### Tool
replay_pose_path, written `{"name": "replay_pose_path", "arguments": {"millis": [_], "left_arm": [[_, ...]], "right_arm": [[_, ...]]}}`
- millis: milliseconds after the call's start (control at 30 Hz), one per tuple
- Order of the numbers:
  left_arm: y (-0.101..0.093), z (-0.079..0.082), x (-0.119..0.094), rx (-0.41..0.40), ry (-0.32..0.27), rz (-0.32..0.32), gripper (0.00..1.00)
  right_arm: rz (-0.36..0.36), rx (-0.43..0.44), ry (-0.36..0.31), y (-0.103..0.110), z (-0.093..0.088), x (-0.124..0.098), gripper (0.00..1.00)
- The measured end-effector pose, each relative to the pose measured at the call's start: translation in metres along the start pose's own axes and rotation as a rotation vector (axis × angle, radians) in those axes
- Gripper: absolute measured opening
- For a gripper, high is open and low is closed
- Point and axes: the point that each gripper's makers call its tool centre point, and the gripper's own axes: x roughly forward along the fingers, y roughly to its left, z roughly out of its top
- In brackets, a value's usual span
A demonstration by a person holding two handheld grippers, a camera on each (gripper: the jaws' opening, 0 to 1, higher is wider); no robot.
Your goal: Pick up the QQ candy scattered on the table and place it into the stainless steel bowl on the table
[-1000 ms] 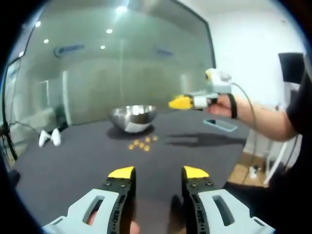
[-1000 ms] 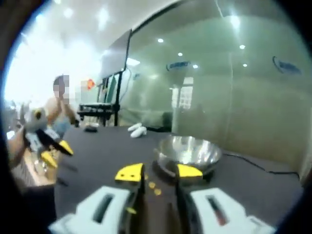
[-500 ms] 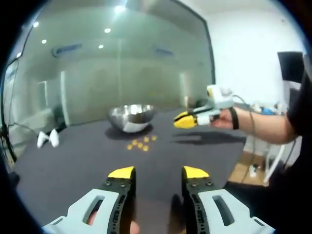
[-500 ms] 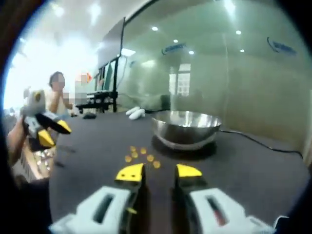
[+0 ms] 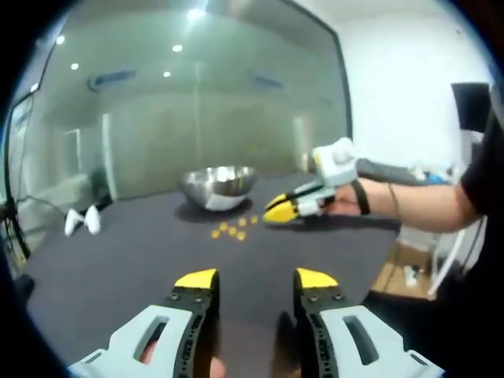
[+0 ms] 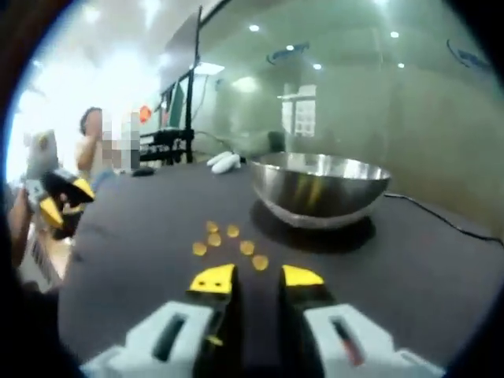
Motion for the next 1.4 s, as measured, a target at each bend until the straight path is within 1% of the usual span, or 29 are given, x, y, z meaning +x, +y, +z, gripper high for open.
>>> {"name": "replay_pose_path", "arguments": {"millis": [133,233,333,467,500,533,800,900,967,1000,1033,1133,1167,1200,1233,1333,1400], "left_arm": [[0.001,-0.002,-0.001,0.002,0.007,0.004,0.39],[0.005,-0.002,-0.003,0.000,0.009,0.008,0.39],[0.010,-0.002,-0.005,-0.008,0.008,0.019,0.39],[0.012,-0.004,-0.005,-0.012,0.011,0.024,0.39],[0.012,-0.004,-0.005,-0.012,0.012,0.025,0.39],[0.012,-0.004,-0.005,-0.012,0.011,0.024,0.39],[0.012,-0.002,-0.003,-0.015,0.003,0.021,0.39],[0.010,-0.003,-0.003,-0.012,0.005,0.019,0.39],[0.010,-0.003,-0.004,-0.013,0.004,0.018,0.39],[0.010,-0.003,-0.004,-0.014,0.004,0.018,0.39],[0.009,-0.004,-0.004,-0.014,0.005,0.017,0.39],[0.008,-0.004,-0.002,-0.010,0.009,0.011,0.39],[0.007,-0.004,-0.001,-0.007,0.010,0.009,0.39],[0.006,-0.003,-0.001,-0.005,0.009,0.005,0.39],[0.005,-0.003,0.000,-0.005,0.008,0.001,0.39],[-0.001,-0.001,0.001,0.001,0.004,-0.011,0.39],[-0.003,-0.002,0.000,0.003,0.005,-0.017,0.39]], "right_arm": [[0.008,0.009,0.016,0.005,-0.002,0.011,0.22],[0.000,0.004,0.027,0.005,-0.003,0.019,0.18],[0.003,0.002,0.031,0.007,-0.002,0.022,0.18],[0.005,0.006,0.027,0.009,-0.002,0.024,0.16],[0.006,0.003,0.027,0.010,-0.002,0.023,0.14],[0.005,-0.001,0.027,0.010,-0.002,0.023,0.09],[-0.006,-0.003,0.034,0.013,-0.001,0.021,0.09],[-0.010,0.009,0.029,0.016,0.003,0.014,0.09],[-0.007,0.021,0.009,0.021,0.011,0.006,0.08],[-0.022,0.025,-0.019,0.022,0.021,0.000,0.08],[-0.030,0.021,-0.028,0.022,0.026,-0.003,0.08],[-0.110,-0.009,-0.117,0.009,0.060,-0.016,0.09],[-0.158,-0.030,-0.162,0.001,0.074,-0.022,0.09],[-0.200,-0.066,-0.208,-0.005,0.088,-0.027,0.09],[-0.217,-0.106,-0.234,-0.008,0.098,-0.030,0.09],[-0.225,-0.102,-0.238,-0.011,0.110,-0.029,0.09],[-0.216,-0.105,-0.225,-0.011,0.114,-0.024,0.09]]}}
